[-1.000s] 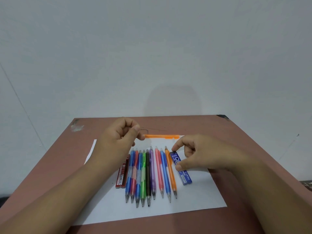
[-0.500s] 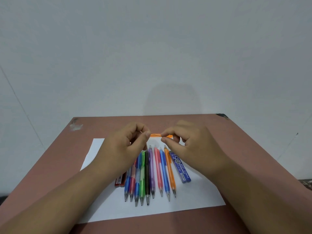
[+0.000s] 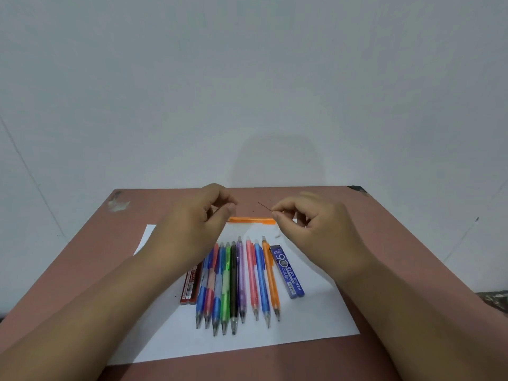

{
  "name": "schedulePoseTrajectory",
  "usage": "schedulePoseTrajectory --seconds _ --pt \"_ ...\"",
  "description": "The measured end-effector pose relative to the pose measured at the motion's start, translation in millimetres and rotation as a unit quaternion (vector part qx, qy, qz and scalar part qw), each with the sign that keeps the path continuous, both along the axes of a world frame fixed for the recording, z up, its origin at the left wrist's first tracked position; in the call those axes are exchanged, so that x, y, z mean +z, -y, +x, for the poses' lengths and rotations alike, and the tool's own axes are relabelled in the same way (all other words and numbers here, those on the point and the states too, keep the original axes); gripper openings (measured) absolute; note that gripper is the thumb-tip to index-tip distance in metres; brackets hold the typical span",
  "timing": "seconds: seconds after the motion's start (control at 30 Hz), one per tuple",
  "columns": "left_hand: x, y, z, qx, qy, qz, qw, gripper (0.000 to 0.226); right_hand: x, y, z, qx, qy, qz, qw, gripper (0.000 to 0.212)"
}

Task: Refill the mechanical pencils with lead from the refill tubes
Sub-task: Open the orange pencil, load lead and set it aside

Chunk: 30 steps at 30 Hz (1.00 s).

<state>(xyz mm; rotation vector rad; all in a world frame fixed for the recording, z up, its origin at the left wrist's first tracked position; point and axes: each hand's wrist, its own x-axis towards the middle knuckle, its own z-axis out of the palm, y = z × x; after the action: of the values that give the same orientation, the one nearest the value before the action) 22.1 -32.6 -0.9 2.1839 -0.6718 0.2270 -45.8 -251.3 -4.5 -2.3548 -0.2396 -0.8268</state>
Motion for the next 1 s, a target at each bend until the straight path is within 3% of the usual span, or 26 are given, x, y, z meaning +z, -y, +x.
schedulePoseTrajectory --seconds 0.1,0.23,0.53,0.87,0.93,1.0 --pt "1 7 14 0.032 0.032 0.067 0.997 0.015 -1 0 2 -0.001 0.0 0.033 0.999 0.014" --pt "5 14 25 0.025 0.045 0.132 0.99 0.002 1 0 3 -0.002 -0.01 0.097 0.995 0.016" --pt "2 45 48 -0.056 0.082 0.316 0.944 0.037 6 3 -1 -0.035 -0.07 0.2 0.977 0.007" --pt "-5 39 52 -0.014 0.038 0.259 0.965 0.006 12 0 -4 -0.005 -0.078 0.283 0.956 0.007" --pt "-2 32 51 0.011 0.046 0.222 0.974 0.006 14 -2 -6 -0.002 -0.068 0.291 0.954 0.007" --pt "0 22 48 0.029 0.06 0.178 0.982 0.023 16 -4 -8 0.002 -0.055 0.302 0.952 0.006"
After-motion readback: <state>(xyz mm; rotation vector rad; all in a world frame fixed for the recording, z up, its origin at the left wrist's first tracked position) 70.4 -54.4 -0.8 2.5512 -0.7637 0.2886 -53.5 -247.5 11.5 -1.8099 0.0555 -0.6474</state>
